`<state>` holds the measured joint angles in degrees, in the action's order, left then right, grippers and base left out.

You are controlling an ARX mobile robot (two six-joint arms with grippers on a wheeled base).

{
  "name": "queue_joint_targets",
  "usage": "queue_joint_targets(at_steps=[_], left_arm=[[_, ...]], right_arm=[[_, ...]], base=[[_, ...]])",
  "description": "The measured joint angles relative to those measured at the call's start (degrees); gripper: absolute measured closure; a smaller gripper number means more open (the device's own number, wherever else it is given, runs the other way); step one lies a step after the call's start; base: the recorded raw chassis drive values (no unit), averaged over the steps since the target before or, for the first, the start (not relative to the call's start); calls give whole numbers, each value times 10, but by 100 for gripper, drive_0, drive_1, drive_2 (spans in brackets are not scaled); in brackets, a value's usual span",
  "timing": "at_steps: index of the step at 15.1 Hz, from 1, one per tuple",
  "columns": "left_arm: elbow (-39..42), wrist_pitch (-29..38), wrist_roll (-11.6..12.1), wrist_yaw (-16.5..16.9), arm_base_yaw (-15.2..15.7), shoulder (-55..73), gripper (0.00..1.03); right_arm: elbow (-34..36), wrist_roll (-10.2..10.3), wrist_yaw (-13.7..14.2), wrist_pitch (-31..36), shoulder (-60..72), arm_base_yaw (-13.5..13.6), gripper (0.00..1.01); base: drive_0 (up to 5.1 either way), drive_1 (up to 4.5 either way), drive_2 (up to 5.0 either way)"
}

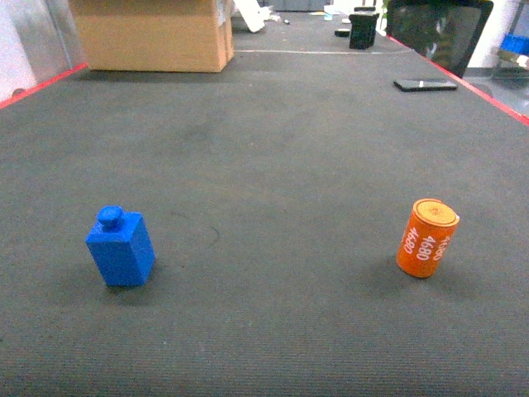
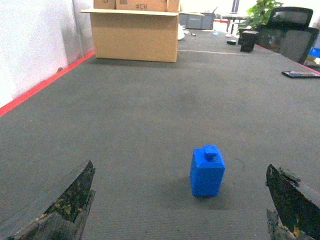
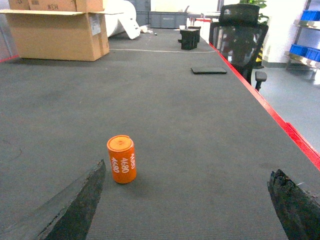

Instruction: Sort blue parts and orange caps into right shelf containers

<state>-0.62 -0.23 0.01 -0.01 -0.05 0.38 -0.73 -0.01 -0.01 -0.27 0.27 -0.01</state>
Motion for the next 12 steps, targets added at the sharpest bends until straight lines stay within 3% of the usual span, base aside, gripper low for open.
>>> queue_joint_targets(at_steps=[7,8,9,10,11,12], left_arm=[[0,0,0,0,0,0,5],[-2,-10,0,-17,-6,3,5],[-10,-14,-10,-114,-53,42,5],[-14,52,-15,-211,-116,129,5],[-14,121,-13,-254,-146,201,5],[-19,233,-9,-269,-123,311,5]], right_arm=[[0,0,0,0,0,0,3],[-1,1,6,-8,2,2,3],[-15,7,66,-45,32,37,3],[-22,16,130,1,115,104,3],[-26,17,155,60,179,149,3],[-38,17,161,151,274,170,3]], base=[[0,0,0],[0,0,0],[0,0,0],[0,0,0],[0,0,0],[0,0,0]])
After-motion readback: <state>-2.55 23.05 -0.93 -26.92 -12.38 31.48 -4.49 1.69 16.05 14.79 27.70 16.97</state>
